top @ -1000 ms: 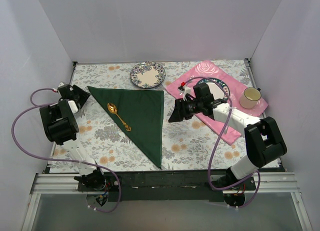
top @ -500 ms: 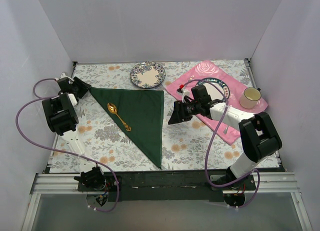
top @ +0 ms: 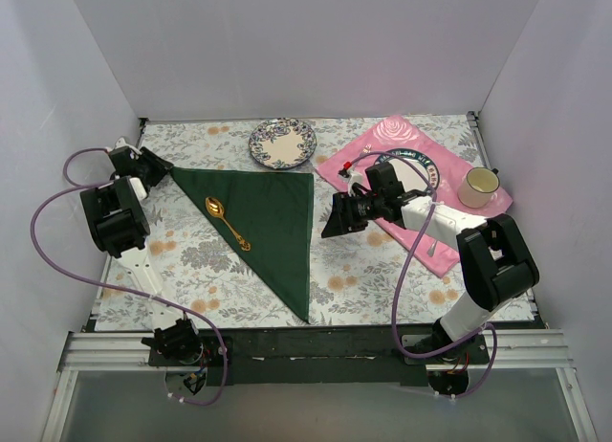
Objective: Fold the napkin, place the utensils inside, and roll it up
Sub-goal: Fold the napkin
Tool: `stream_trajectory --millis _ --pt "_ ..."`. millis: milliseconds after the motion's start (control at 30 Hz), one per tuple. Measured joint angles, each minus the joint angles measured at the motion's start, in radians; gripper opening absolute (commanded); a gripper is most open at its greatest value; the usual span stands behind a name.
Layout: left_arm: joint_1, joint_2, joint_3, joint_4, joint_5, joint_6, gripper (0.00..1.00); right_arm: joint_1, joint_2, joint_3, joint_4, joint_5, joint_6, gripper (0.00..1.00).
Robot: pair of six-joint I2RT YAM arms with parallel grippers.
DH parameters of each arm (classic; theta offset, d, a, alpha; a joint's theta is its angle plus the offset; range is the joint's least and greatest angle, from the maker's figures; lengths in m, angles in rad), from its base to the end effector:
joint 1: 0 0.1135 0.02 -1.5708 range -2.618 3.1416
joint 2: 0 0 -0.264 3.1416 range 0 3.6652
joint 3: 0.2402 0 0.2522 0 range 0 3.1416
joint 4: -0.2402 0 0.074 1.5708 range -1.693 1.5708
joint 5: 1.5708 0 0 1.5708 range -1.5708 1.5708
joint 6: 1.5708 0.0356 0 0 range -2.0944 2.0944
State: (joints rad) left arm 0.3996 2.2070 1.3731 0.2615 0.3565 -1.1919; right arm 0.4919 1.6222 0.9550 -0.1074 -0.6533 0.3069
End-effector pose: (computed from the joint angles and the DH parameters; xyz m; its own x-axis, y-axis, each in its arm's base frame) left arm 0.4435 0.1738 0.1266 -0.0969 -0.9861 -0.1353 -0.4985 0.1658 -0.8509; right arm 0.2861 0.1779 0.2012 -0.8167 -0.1654 -0.5529 -0.5363 0.5715 0.6212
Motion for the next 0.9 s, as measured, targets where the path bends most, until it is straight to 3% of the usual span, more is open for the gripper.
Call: stream_trajectory --millis 133,167,200,333,600,900 --pt "0.000 0.029 0.035 0.003 0.027 0.002 0.36 0.000 0.000 -0.001 0.001 0.001 0.003 0.62" --pt "0.000 0.034 0.040 0.006 0.034 0.000 0.39 0.000 -0.002 -0.003 0.000 0.002 0.004 0.62" --pt "0.000 0.035 0.040 0.008 0.040 -0.002 0.48 0.000 -0.003 -0.003 0.000 0.003 0.004 0.62" --pt "0.000 0.033 0.041 0.017 0.061 -0.019 0.52 0.000 -0.012 -0.004 0.001 0.004 0.005 0.62" --pt "0.001 -0.018 -0.043 0.034 0.061 -0.043 0.47 0.000 -0.018 -0.004 0.006 0.003 0.011 0.62" --pt "0.004 -0.014 -0.024 -0.006 0.054 -0.033 0.38 0.000 -0.019 -0.004 0.006 0.003 0.011 0.62"
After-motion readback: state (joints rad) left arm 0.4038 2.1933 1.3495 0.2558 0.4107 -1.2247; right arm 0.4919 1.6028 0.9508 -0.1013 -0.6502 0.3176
